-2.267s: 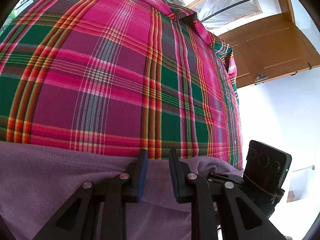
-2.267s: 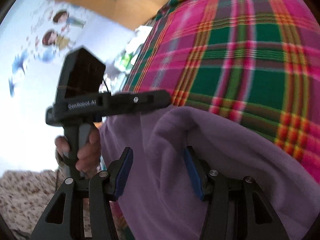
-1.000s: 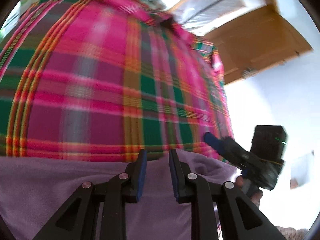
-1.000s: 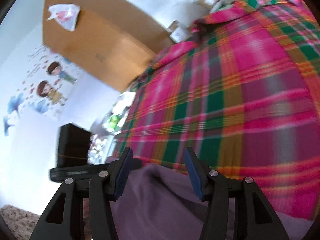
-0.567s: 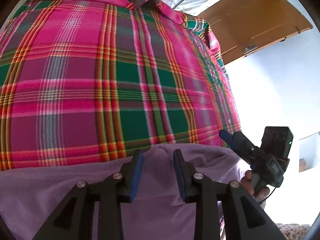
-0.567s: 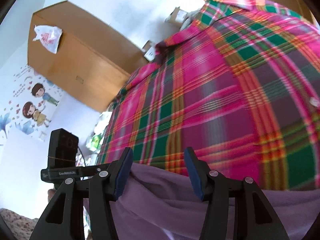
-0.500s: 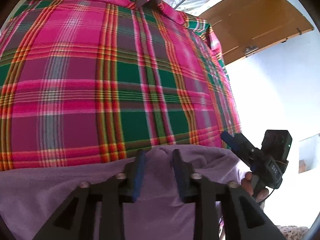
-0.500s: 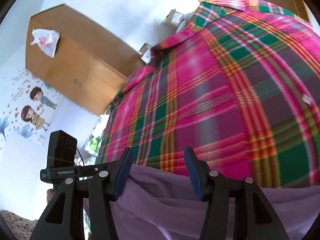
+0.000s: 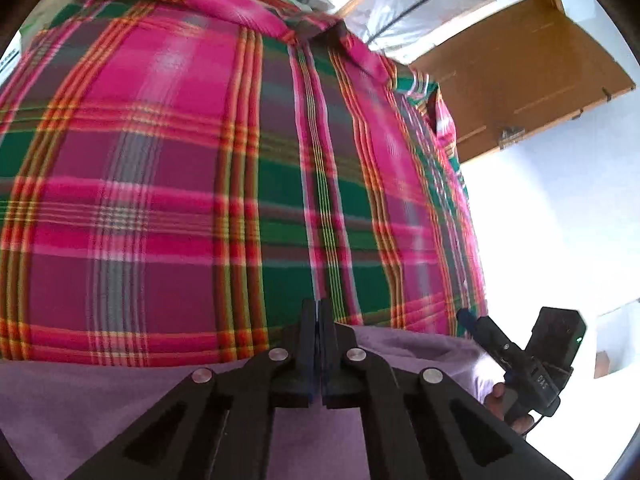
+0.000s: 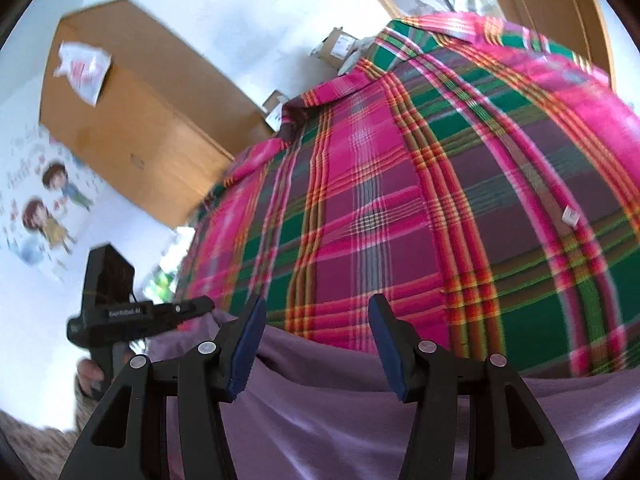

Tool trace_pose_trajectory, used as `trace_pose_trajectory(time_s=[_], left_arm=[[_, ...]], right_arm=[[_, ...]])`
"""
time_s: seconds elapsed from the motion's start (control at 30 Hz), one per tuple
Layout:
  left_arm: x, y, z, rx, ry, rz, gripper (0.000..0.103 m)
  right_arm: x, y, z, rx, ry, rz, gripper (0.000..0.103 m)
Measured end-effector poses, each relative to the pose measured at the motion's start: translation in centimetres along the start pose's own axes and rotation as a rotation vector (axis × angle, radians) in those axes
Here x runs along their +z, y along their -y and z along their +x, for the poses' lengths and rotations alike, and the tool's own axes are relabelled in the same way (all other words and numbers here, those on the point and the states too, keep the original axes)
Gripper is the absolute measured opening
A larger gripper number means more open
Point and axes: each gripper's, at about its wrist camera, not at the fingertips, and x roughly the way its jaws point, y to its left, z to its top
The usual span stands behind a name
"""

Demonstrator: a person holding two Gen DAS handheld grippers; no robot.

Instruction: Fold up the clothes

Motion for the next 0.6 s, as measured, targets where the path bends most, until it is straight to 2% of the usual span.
trace_pose_trajectory(time_s=[0.1,0.3,0.4,0.47,0.53,0.6], left_arm=[[0.2,0.0,-0.3,-0.001,0.017,0.0,0.001],[0.4,-0.3,-0.4,-0.008,0.004,-0.011,0.002],[0.1,-0.2,-0.5,0.007,-0.021,-0.009,0.014],[-0.4,-0.2,-1.0,0.002,-0.02,-0.005,0.025],[-0.9,-0.1,-1.3,-0.015,-0.027,0.001,0.031],[-1.2,-0.2,-1.4,-0.012,-0.032,0.002,0.031]], right_arm=[[-0.1,-1.3,0.0,-0.028,-0.043,-0.117,0.056],[-1.6,-3.6,0.2,-0.009,-0.126,-0.333,0.056],[-2.2,-4.0,0.9,-0.027,-0.184,-0.387,0.056],[-2.5,-4.2,1.1,-0.025,-0.201,-0.408,0.048],[-2.5,-4.2,1.1,-0.02,-0.201,-0.413,0.031],[-2.8,-4.4,1.1,-0.034,-0.212,-0.439,0.021]])
